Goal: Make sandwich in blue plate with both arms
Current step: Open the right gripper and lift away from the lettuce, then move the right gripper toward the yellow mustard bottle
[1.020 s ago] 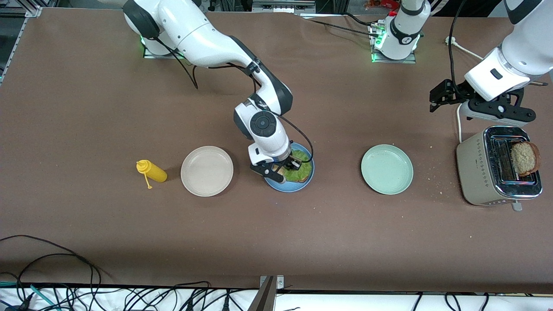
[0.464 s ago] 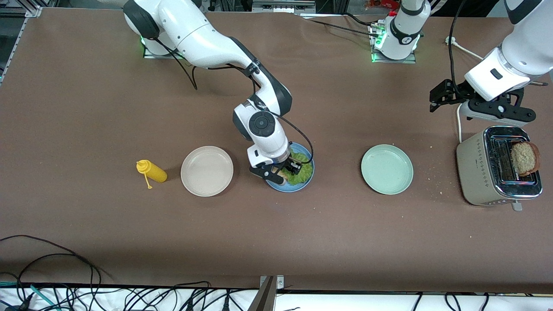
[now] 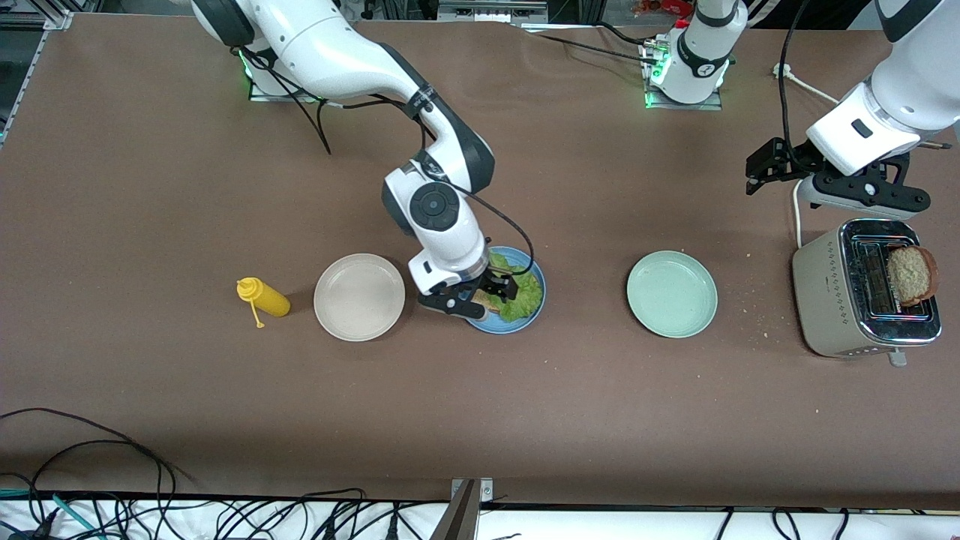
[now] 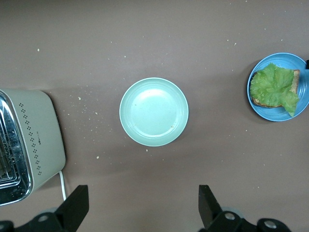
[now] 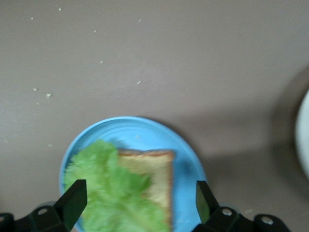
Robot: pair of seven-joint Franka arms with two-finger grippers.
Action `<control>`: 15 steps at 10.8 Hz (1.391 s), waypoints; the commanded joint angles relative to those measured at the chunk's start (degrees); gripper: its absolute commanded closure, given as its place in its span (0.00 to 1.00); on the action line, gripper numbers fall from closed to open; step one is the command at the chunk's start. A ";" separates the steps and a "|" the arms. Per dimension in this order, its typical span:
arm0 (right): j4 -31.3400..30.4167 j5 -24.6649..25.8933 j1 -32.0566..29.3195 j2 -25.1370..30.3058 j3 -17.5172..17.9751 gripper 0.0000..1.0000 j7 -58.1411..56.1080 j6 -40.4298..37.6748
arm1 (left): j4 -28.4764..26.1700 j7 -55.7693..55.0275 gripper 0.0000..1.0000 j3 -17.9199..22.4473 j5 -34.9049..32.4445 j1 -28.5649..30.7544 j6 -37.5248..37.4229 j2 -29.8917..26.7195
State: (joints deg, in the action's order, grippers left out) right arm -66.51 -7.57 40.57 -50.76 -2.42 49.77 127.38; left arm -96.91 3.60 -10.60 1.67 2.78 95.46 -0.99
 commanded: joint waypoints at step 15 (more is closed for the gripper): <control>-22.43 -6.49 -37.21 29.22 8.66 0.00 -100.42 -22.87 | 0.49 0.53 0.00 -0.04 0.70 0.12 -0.89 -0.42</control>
State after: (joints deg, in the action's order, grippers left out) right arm -86.22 -11.16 7.70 -24.69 5.20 -38.13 106.75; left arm -96.91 3.60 -10.61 1.67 2.75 95.46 -0.99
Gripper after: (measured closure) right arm 0.000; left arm 0.000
